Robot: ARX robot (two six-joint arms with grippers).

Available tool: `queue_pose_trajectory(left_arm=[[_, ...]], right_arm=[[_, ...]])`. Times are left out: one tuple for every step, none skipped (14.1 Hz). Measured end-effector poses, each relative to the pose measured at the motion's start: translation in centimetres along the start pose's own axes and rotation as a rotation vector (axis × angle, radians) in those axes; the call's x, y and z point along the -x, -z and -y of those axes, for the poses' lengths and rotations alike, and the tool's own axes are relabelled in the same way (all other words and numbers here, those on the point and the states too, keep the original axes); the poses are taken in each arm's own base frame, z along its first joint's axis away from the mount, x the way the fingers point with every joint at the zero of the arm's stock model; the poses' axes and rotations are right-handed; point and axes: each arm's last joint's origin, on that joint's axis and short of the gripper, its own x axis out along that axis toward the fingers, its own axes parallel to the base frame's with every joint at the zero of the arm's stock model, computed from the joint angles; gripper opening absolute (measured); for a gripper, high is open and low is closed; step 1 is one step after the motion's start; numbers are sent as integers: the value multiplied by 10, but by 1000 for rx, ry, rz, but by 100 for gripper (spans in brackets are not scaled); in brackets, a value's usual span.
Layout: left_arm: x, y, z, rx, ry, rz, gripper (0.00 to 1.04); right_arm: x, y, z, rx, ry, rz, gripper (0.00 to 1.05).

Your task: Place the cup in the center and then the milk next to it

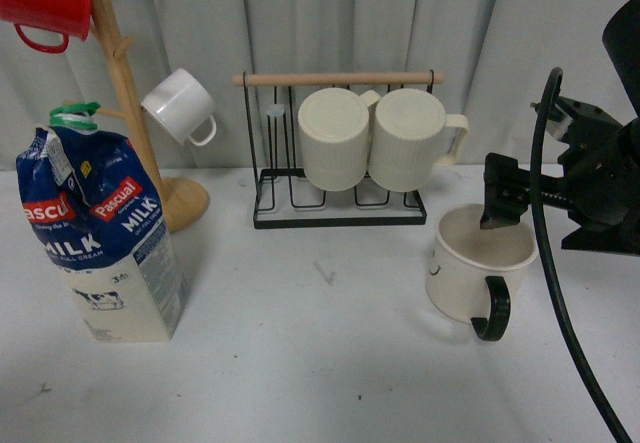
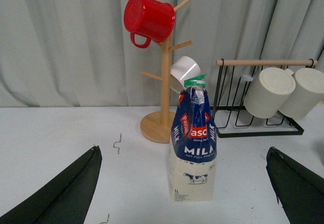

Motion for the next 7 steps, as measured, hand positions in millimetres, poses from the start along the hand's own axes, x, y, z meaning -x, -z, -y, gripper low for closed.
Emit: queue_pose_trajectory(left_arm=[[0, 0, 0, 0, 0, 0, 98], [0, 0, 0, 0, 0, 0, 98], [0, 0, 0, 0, 0, 0, 98], [0, 0, 0, 0, 0, 0, 98], [0, 0, 0, 0, 0, 0, 98], [0, 0, 0, 0, 0, 0, 98], [0, 0, 0, 0, 0, 0, 98]], right_arm=[[-2, 0, -1, 0, 0, -2, 98], [-4, 0, -2, 1, 7, 3, 89], [-6, 1, -4, 7, 10, -2, 76], [-6, 1, -5, 6, 12, -1, 65], [-6, 1, -4, 3, 15, 0, 49], [-6, 1, -4, 2, 16, 1, 34], [-6, 1, -4, -2, 16, -3, 18]])
